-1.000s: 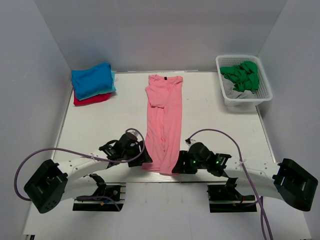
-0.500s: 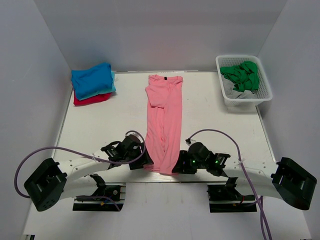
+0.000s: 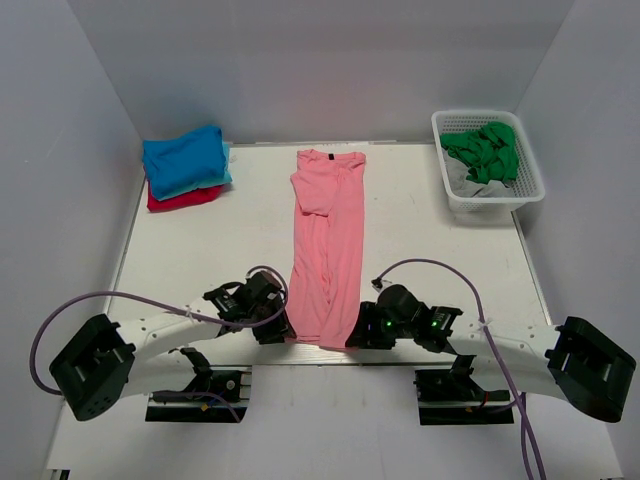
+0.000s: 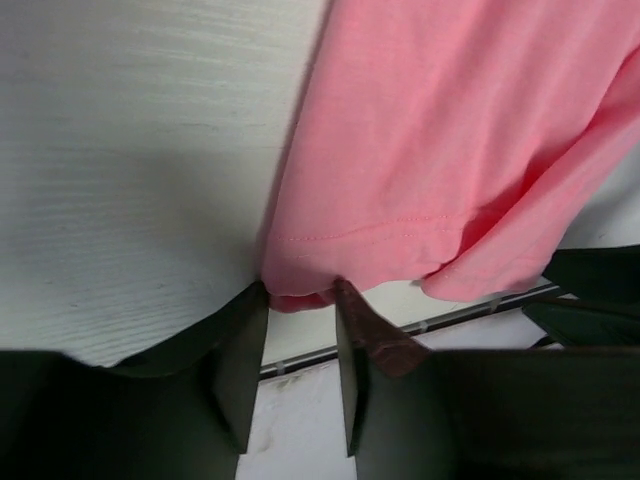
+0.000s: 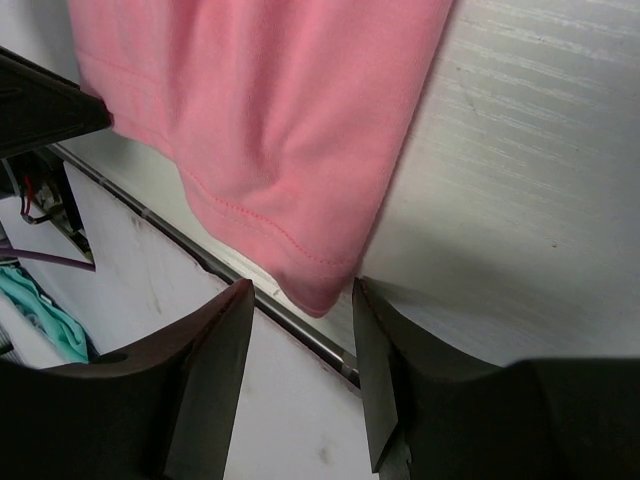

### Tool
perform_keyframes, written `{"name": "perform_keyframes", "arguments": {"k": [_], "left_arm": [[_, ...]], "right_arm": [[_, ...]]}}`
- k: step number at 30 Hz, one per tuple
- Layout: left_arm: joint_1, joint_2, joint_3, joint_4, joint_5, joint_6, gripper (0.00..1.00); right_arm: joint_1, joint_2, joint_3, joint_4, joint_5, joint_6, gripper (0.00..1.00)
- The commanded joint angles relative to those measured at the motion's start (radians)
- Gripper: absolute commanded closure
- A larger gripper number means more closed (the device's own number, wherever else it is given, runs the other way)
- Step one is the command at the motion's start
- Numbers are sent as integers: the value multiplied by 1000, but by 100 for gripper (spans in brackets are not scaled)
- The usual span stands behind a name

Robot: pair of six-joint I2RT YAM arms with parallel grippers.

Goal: Fold and stack the t-shirts
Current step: Grab the bottom of the folded rectangular tshirt with both arms

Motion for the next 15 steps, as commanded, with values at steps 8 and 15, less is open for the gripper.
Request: {"name": "perform_keyframes", "arguments": {"k": [8, 15], "left_arm": [[-10, 101, -88, -179, -95, 22, 80], [-10, 49, -110, -170, -95, 22, 100]], "right_arm": [[6, 59, 3, -170, 25, -43, 55], [8, 90, 4, -138, 28, -36, 89]]}}
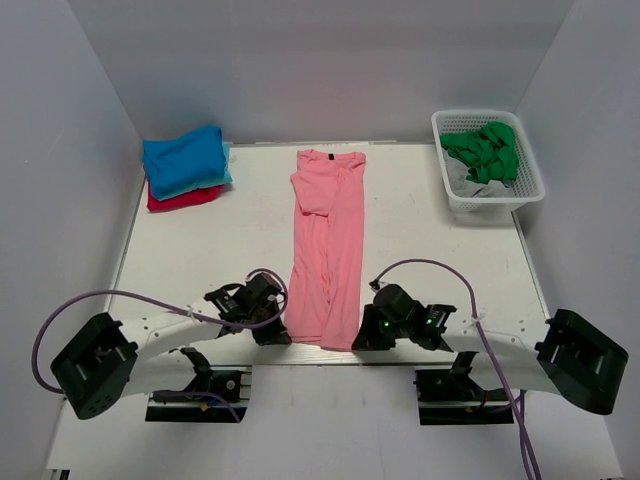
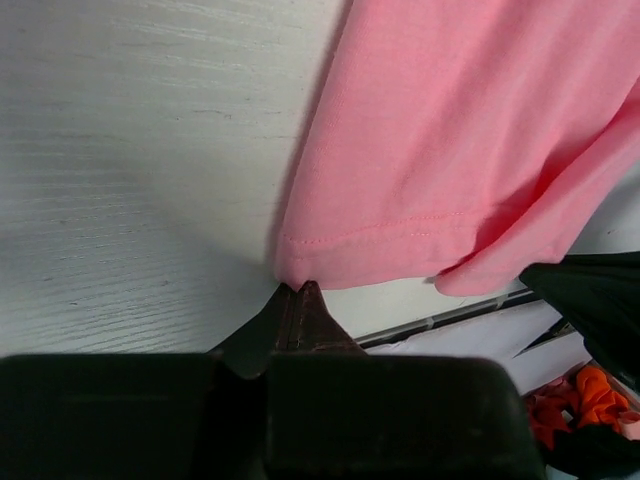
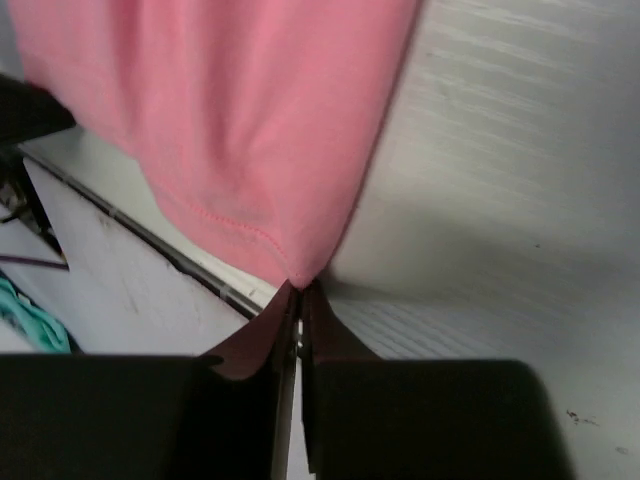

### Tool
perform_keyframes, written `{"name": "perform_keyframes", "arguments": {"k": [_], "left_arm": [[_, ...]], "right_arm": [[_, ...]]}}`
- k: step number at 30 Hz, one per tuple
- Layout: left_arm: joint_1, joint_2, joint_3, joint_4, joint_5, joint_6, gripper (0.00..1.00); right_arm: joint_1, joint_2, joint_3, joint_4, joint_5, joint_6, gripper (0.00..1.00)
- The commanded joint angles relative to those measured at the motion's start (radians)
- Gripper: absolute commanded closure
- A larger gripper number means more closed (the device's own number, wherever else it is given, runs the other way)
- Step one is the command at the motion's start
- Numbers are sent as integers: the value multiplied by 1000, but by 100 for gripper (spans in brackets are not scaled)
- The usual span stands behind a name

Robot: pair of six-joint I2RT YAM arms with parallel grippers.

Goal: Fold and stack the t-shirts
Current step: Grab the bottom of the folded rectangular tshirt with both arms

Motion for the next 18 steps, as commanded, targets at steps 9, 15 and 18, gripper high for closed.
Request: {"name": "perform_keyframes", "arguments": {"k": [9, 15, 18], "left_arm": [[-19, -167, -135, -114, -17, 30, 100], [-28, -204, -118, -91, 6, 20, 100], [-37, -192, -81, -79, 15, 20, 100]], "right_arm": [[10, -172, -41, -240, 30, -46, 100], [13, -212, -24, -231, 23, -57, 100], [12, -180, 25, -232, 68, -68, 100]]}}
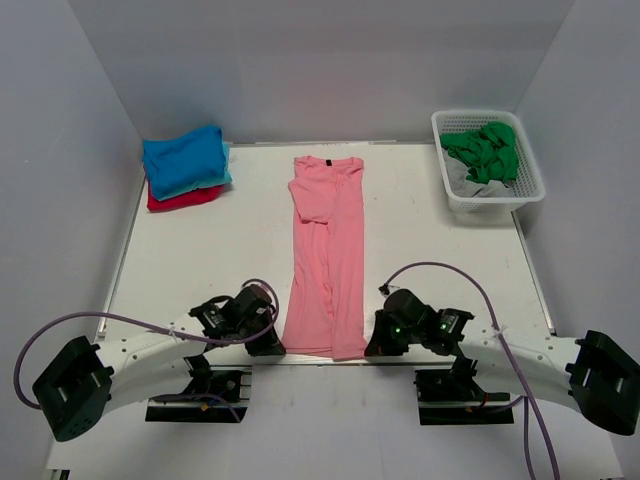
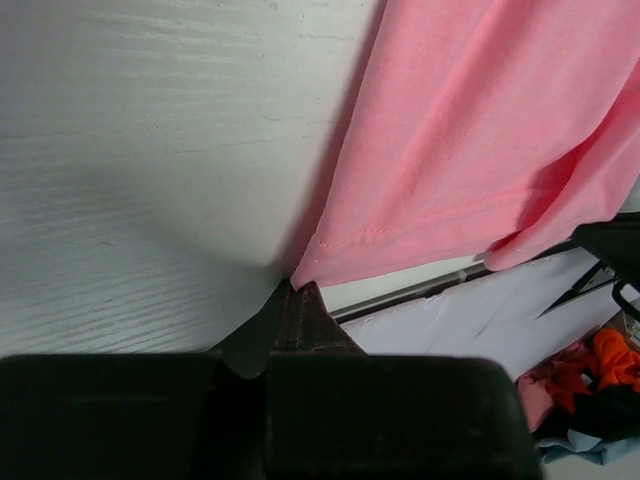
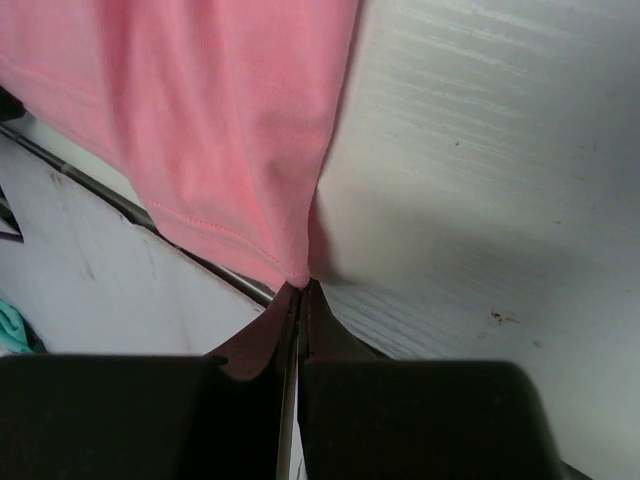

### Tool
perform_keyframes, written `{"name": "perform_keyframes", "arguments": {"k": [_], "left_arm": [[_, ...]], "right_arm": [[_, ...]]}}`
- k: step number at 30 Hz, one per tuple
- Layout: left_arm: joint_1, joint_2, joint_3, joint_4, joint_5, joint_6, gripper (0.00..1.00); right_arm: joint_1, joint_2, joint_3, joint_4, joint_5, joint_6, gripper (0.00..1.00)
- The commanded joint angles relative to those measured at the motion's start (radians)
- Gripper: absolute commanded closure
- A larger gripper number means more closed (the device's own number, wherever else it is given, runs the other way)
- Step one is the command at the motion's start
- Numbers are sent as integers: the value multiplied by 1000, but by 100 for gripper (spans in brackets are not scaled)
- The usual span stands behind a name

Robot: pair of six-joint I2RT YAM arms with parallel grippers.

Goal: Fold and stack the t-shirts
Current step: Grab the bottom of the folded rectangular tshirt with both arms

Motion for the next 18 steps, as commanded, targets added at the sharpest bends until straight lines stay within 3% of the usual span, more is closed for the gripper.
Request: {"name": "perform_keyframes", "arguments": {"k": [1, 10, 18], "left_arm": [[-12, 11, 42, -59, -18, 17, 100], [-12, 53, 283, -44, -131, 111, 100], [4, 146, 482, -38, -306, 137, 100]], "right_arm": [[-2, 25, 74, -32, 53, -24, 100], [-9, 54, 257, -123, 316, -34, 100], [-62, 161, 428, -111, 466, -172, 100]]}}
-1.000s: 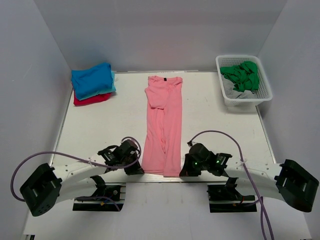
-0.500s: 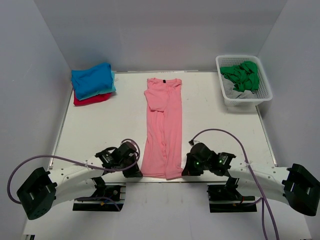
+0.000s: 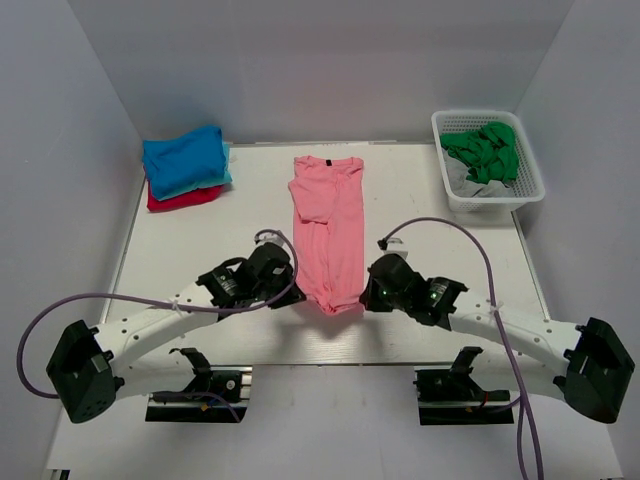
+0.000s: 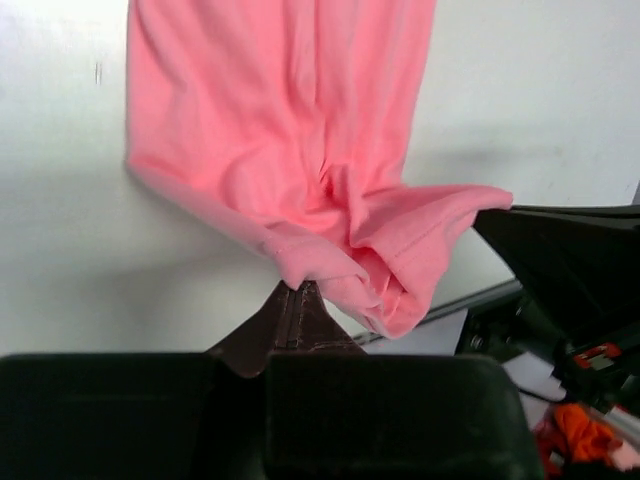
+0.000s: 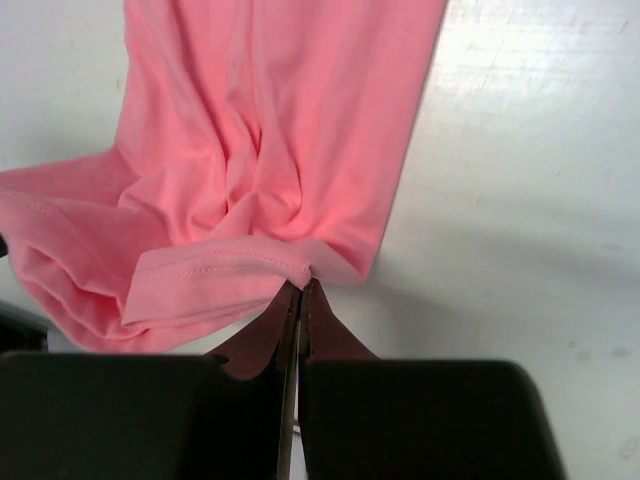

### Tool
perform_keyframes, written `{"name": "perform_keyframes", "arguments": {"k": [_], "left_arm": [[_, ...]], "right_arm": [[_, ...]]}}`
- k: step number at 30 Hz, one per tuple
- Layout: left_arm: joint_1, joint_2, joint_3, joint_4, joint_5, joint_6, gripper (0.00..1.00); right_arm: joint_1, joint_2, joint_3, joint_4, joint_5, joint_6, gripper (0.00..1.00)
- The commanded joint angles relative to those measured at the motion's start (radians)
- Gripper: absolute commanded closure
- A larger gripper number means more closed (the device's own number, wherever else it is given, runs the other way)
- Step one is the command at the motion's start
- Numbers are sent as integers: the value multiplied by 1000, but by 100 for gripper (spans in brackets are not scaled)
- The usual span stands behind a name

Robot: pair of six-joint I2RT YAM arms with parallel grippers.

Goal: Fold and stack the t-shirts
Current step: Grab the bottom of the folded rectangular tshirt with both arms, then fold the folded rectangular tshirt in 1/3 of the way

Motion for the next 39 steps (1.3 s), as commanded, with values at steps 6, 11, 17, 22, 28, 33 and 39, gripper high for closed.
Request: {"name": "perform_keyframes", "arguments": {"k": [6, 11, 17, 22, 28, 33, 39], "left_arm": [[16, 71, 199, 29, -266, 63, 100], [36, 186, 305, 39, -288, 113, 100], [93, 309, 409, 44, -299, 134, 100], [153, 363, 441, 65, -299, 163, 100], [185, 444, 471, 108, -283, 218, 100], [213, 513, 509, 159, -242, 252, 100], [249, 605, 538, 168, -233, 272, 100]], "right_arm": [[-103, 123, 204, 78, 166, -172, 100], [-160, 178, 257, 137, 149, -223, 100], [-240, 247, 316, 183, 73, -265, 100], [-295, 320, 349, 215, 36, -260, 100], [-339, 394, 382, 255, -18, -295, 100], [-370, 452, 421, 296, -35, -311, 100], [-401, 549, 485, 315, -79, -337, 100]]}}
